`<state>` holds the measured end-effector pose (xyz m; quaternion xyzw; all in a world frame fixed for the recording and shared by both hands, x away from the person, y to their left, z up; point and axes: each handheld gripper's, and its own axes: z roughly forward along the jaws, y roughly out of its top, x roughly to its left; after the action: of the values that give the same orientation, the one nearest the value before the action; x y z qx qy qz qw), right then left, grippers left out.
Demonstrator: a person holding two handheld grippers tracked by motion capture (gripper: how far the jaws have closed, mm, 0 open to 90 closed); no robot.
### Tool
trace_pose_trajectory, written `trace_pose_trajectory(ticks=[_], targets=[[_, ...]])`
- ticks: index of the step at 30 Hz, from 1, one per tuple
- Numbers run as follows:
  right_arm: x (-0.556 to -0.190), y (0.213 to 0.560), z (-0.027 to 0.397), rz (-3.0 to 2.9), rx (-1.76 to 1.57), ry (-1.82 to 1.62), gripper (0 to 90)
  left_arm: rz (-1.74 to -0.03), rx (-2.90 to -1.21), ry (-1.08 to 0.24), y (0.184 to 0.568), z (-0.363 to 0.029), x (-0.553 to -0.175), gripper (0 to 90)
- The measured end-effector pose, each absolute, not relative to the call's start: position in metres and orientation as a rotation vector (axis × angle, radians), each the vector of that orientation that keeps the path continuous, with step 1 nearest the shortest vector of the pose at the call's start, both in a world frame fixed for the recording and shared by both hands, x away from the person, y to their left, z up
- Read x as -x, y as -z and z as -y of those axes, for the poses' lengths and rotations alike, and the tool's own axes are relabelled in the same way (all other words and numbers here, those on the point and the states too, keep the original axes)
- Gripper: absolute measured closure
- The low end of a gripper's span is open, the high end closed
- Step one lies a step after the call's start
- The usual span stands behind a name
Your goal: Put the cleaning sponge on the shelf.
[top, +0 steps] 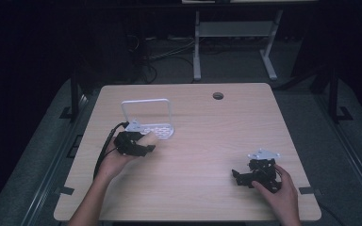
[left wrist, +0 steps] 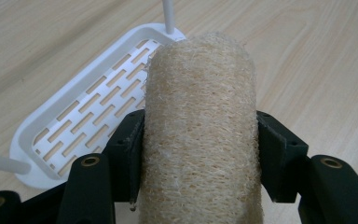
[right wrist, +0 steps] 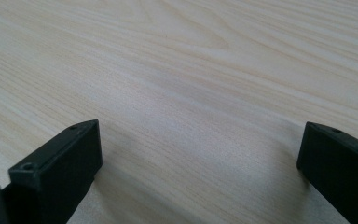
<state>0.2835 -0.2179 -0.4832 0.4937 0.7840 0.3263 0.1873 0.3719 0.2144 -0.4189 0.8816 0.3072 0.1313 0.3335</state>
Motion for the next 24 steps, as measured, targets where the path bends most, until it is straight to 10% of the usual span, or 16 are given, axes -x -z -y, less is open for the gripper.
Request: trace_pose_trajectory(ticks=[24], targets=[[-0.284,0.483,0.218,-2.209,-1.386,-0.919,0.0,-0.847,-2.307,-0.369,0.425,-0.200,-0.409,41.0]])
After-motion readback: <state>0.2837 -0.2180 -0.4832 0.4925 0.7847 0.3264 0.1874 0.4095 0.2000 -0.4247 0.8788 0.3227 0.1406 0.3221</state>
